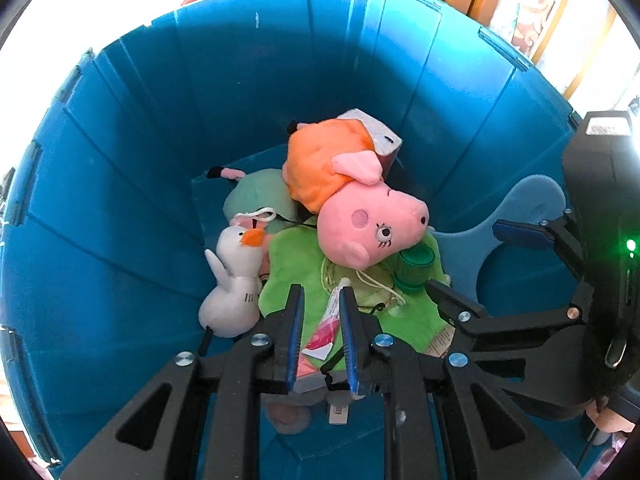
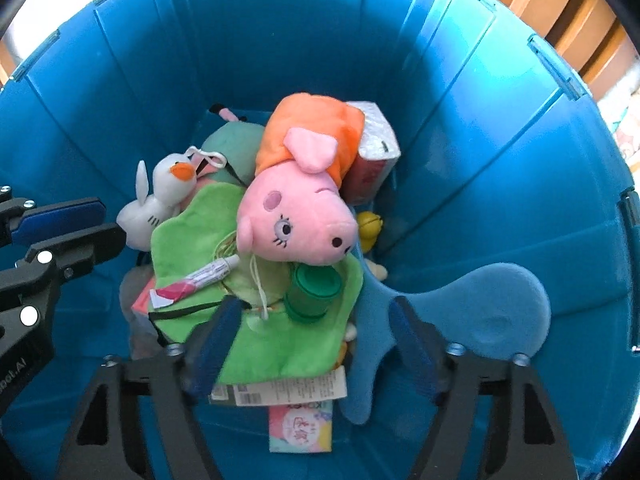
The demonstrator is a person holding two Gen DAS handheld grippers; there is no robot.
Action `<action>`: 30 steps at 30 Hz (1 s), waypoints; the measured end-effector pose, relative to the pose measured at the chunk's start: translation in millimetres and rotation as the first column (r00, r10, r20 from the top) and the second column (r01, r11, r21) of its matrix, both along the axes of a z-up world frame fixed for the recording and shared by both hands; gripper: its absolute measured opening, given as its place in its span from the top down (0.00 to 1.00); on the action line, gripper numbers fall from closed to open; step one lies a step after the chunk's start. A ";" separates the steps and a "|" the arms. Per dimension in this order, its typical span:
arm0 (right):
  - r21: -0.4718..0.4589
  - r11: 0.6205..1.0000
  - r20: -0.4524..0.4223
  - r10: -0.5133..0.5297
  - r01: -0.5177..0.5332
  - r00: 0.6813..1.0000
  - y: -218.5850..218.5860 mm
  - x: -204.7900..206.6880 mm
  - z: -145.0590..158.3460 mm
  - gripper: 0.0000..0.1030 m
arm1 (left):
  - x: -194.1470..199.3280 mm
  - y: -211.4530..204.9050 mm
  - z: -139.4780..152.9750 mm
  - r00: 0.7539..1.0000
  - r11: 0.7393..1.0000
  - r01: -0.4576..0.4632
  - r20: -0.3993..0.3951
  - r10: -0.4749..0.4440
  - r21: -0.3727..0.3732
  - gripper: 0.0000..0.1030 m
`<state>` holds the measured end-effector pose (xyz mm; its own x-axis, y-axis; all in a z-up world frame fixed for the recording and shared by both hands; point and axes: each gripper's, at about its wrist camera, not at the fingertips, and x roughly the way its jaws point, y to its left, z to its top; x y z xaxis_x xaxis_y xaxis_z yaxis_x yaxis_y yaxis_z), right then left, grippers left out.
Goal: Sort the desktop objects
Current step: 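Withdraw both open tools from the bin back toward the pile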
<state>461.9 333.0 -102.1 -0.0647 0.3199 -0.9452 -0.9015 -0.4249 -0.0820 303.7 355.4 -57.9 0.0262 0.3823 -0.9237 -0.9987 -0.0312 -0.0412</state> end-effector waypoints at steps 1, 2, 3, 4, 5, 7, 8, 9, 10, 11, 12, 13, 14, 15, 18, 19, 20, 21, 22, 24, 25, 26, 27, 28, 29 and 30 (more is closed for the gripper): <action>0.007 1.000 -0.003 0.000 0.000 1.000 -0.5 -0.4 1.4 0.24 | -0.5 -1.0 2.3 1.000 1.000 -0.002 -0.003 0.002 0.009 0.83; 0.010 1.000 -0.009 -0.002 0.002 1.000 -0.6 -0.3 2.1 0.23 | -0.8 -2.5 5.3 1.000 1.000 -0.004 -0.005 0.004 0.021 0.83; 0.013 1.000 -0.019 -0.006 0.006 1.000 -0.3 0.6 3.4 0.19 | -1.6 -4.8 10.1 1.000 0.999 -0.007 0.002 0.007 0.040 0.83; 0.019 1.000 -0.030 -0.012 0.013 0.999 -0.6 2.0 6.0 0.17 | -2.9 -7.5 15.6 1.000 0.998 -0.013 0.011 0.012 0.060 0.83; 0.028 0.999 -0.036 -0.016 0.017 0.999 -0.6 2.7 8.3 0.16 | -4.3 -11.4 22.7 1.000 0.996 -0.022 0.021 0.020 0.087 0.83; 0.054 0.998 -0.067 -0.017 0.020 0.998 -2.7 3.6 17.1 0.15 | -7.3 -21.8 39.4 0.999 0.989 -0.038 0.037 0.033 0.146 0.83; 0.063 0.998 -0.089 -0.013 0.019 0.996 -3.4 4.2 21.5 0.12 | -9.5 -28.6 48.5 0.998 0.984 -0.047 0.050 0.039 0.172 0.83; 0.075 0.997 -0.101 -0.010 0.017 0.995 -3.7 4.4 25.3 0.10 | -11.9 -36.1 58.0 0.997 0.979 -0.051 0.061 0.040 0.195 0.83; 0.097 0.995 -0.108 -0.007 0.018 0.994 -6.2 4.5 31.8 0.10 | -14.7 -44.3 68.0 0.997 0.974 -0.056 0.065 0.042 0.221 0.83; 0.113 0.993 -0.123 -0.004 0.018 0.992 -9.8 5.2 39.7 0.10 | -17.3 -52.0 77.1 0.997 0.967 -0.063 0.061 0.049 0.248 0.83; 0.127 0.992 -0.148 0.002 0.017 0.989 -13.9 5.2 48.3 0.10 | -20.3 -61.8 87.8 0.997 0.957 -0.070 0.054 0.057 0.282 0.83; 0.140 0.990 -0.167 0.008 0.016 0.986 -17.7 5.9 55.7 0.09 | -23.1 -71.6 97.5 0.997 0.945 -0.075 0.044 0.064 0.318 0.83; 0.165 0.986 -0.186 0.020 0.011 0.982 -24.3 5.7 66.5 0.08 | -26.6 -82.3 107.0 0.996 0.932 -0.086 0.035 0.078 0.353 0.83; 0.198 0.980 -0.201 0.039 0.002 0.979 -32.3 5.0 77.7 0.06 | -31.4 -94.7 116.0 0.995 0.917 -0.101 0.030 0.096 0.386 0.83; 0.312 0.949 -0.228 0.113 -0.037 0.967 -63.2 -2.9 110.3 0.00 | -48.8 -130.2 135.3 0.988 0.877 -0.151 0.036 0.151 0.456 0.83; 0.353 0.934 -0.242 0.144 -0.051 0.960 -75.8 -6.9 121.2 0.00 | -55.5 -142.2 139.7 0.985 0.864 -0.167 0.038 0.170 0.474 0.82; 0.374 0.926 -0.252 0.162 -0.058 0.954 -84.1 -10.4 128.0 0.00 | -62.1 -153.8 143.2 0.981 0.852 -0.183 0.035 0.191 0.491 0.78; 0.393 0.917 -0.269 0.185 -0.068 0.945 -92.6 -14.5 134.8 0.00 | -69.9 -166.4 147.0 0.976 0.837 -0.202 0.029 0.217 0.508 0.76; 0.404 0.912 -0.290 0.203 -0.073 0.935 -100.2 -18.5 140.3 0.00 | -76.3 -177.4 149.2 0.969 0.822 -0.220 0.020 0.246 0.526 0.69; 0.422 0.903 -0.329 0.240 -0.086 0.913 -112.3 -27.2 148.6 0.00 | -90.6 -202.1 152.2 0.952 0.791 -0.251 -0.007 0.307 0.558 0.52; 0.431 0.898 -0.343 0.257 -0.092 0.903 -119.1 -33.2 151.8 0.00 | -98.0 -215.6 153.5 0.942 0.775 -0.266 -0.016 0.335 0.573 0.42; 0.439 0.893 -0.351 0.270 -0.097 0.896 -124.8 -39.1 154.2 0.00 | -105.7 -226.9 153.7 0.932 0.759 -0.282 -0.022 0.363 0.587 0.40; 0.449 0.887 -0.363 0.288 -0.105 0.886 -132.3 -46.6 156.7 0.00 | -114.9 -238.4 153.2 0.922 0.746 -0.295 -0.027 0.386 0.598 0.40; 0.454 0.884 -0.373 0.303 -0.113 0.877 -138.3 -53.1 158.5 0.00 | -124.5 -248.7 152.9 0.914 0.735 -0.307 -0.029 0.406 0.604 0.40; 0.458 0.881 -0.379 0.315 -0.120 0.870 -143.5 -59.5 159.0 0.00 | -134.9 -259.1 151.7 0.904 0.724 -0.322 -0.027 0.426 0.610 0.40; 0.463 0.877 -0.390 0.332 -0.128 0.859 -150.7 -68.9 160.9 0.00 | -147.2 -270.4 150.6 0.895 0.711 -0.339 -0.024 0.446 0.616 0.40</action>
